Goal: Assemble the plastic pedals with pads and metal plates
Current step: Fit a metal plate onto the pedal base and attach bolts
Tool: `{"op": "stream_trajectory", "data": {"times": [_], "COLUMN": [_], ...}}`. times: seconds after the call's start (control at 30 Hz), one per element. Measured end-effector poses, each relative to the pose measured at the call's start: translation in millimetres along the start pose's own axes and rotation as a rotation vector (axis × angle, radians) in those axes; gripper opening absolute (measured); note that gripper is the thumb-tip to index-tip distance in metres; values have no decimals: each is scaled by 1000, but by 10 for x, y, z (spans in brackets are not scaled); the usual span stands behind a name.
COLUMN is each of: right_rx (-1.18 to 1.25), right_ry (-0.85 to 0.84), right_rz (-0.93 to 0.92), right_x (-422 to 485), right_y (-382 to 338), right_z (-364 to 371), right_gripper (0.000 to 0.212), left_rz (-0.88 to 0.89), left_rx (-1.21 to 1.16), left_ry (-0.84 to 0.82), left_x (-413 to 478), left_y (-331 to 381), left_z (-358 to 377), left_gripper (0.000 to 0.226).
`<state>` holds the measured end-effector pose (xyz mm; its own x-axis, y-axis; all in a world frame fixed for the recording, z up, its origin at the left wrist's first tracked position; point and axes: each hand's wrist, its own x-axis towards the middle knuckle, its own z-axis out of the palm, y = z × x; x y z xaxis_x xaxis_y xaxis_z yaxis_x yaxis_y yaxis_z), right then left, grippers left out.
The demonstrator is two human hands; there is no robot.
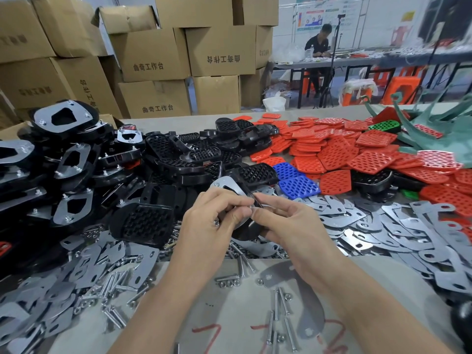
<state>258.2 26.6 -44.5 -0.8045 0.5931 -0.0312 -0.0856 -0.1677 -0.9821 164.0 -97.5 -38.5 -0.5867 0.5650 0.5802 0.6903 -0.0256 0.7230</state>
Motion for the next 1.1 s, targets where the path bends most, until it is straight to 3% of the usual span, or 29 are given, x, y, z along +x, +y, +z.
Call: {"op": "stream_trajectory", "data": {"times": [0.27, 0.57, 0.7, 0.83, 0.97, 1.1], "right_rx": [16, -16, -33, -26, -28, -23], "right_ry": [11, -14, -16, -34, 2, 34], "right_rz": [1, -22, -17, -3, 9, 17], "right_x": [-1, -43, -48, -36, -13, -14], "right_y": [6, -31, -39, -29, -15, -25], "right_z": [2, 10, 17, 3, -13, -2], "right_gripper": [23, 30, 26, 24, 22, 26], "left_rz": [34, 40, 86, 119, 40, -85], "left_rx": [58, 66, 115, 185, 105, -24], "left_ry": [9, 10, -16, -71, -121, -19], "left_x": [-13, -4, -2, -4, -22, -17], "left_y": [-14, -64, -82, -53, -6, 14], "left_z": [8, -17, -33, -54, -62, -46], "left_gripper": [22, 4, 7, 26, 42, 23]}}
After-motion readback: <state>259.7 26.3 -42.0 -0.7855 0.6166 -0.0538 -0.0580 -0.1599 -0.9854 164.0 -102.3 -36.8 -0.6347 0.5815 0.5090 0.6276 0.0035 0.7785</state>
